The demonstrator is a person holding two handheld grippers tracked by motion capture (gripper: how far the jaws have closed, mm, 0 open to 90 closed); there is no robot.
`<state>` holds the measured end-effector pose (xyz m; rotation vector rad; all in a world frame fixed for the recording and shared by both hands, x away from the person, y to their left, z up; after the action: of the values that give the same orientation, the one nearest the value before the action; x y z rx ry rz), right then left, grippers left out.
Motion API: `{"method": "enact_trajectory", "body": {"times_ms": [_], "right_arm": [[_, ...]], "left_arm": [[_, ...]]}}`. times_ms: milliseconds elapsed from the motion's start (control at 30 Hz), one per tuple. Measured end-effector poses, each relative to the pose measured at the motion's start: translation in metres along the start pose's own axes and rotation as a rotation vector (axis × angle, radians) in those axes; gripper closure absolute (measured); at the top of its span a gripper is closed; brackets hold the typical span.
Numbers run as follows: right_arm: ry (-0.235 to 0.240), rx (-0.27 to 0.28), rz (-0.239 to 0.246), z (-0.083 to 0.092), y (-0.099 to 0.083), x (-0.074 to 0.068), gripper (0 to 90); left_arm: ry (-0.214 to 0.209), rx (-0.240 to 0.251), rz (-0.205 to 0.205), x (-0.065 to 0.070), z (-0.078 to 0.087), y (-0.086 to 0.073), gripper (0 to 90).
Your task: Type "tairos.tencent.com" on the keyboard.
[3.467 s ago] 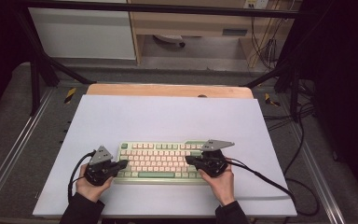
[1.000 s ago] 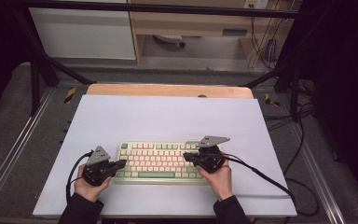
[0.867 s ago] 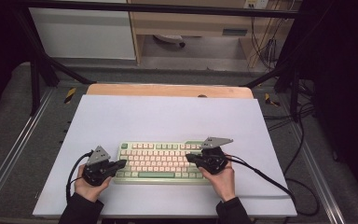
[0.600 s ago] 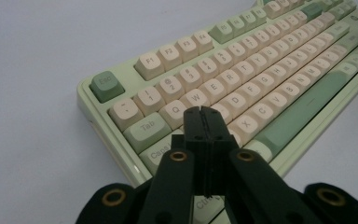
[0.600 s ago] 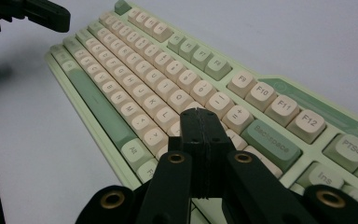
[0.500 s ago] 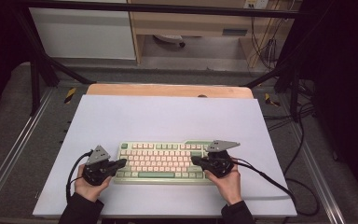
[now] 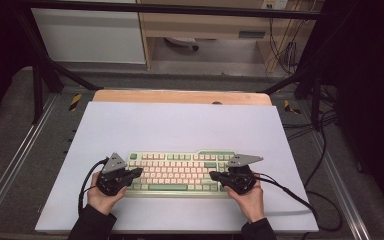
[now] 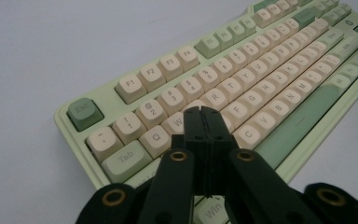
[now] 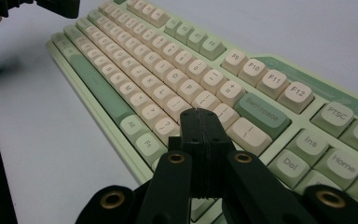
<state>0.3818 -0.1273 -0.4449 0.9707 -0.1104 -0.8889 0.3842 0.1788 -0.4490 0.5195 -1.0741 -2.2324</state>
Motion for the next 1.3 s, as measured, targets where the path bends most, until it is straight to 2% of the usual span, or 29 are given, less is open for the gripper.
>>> {"method": "enact_trajectory", "body": {"times_ms": [467,1300], "right_arm": [[0.003,-0.004,0.002,0.000,-0.003,-0.001,90.0],[0.007,-0.004,0.007,-0.002,-0.004,-0.002,90.0]], "left_arm": [[-0.013,-0.044,-0.006,0.004,-0.023,-0.003,90.0],[-0.017,-0.047,-0.019,0.005,-0.025,-0.007,90.0]]}}
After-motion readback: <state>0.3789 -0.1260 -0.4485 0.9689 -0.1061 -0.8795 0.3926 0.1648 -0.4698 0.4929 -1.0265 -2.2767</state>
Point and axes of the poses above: each handheld gripper's, and its own axes: z roughly backward along the jaws, y roughly out of its top, x roughly to its right, the point moved 6 cm from there along -z, roughly forward along the jaws, and after that the axes turned 10 degrees about -z, right-handed, at the moved point
